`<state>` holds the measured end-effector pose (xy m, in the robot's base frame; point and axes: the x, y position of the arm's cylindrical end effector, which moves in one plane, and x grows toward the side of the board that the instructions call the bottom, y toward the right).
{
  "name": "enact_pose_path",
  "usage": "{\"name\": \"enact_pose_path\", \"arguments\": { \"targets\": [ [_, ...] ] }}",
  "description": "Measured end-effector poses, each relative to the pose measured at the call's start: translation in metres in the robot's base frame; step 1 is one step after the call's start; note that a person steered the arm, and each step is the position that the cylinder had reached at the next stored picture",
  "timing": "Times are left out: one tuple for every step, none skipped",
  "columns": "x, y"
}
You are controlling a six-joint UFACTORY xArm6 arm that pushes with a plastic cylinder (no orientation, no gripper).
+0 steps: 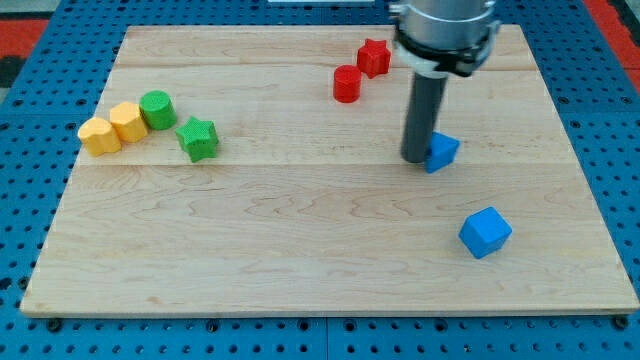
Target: Move the blue triangle to the top of the blue cube
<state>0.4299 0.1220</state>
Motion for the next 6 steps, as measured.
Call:
{"name": "enact_pose_path", "arguments": {
  "targets": [
    [-0.027,0.021],
    [-0.041,0.023],
    [-0.046,0.027],
    [-0.027,0.076],
    [0.014,0.067],
    [0.039,0.067]
  ]
}}
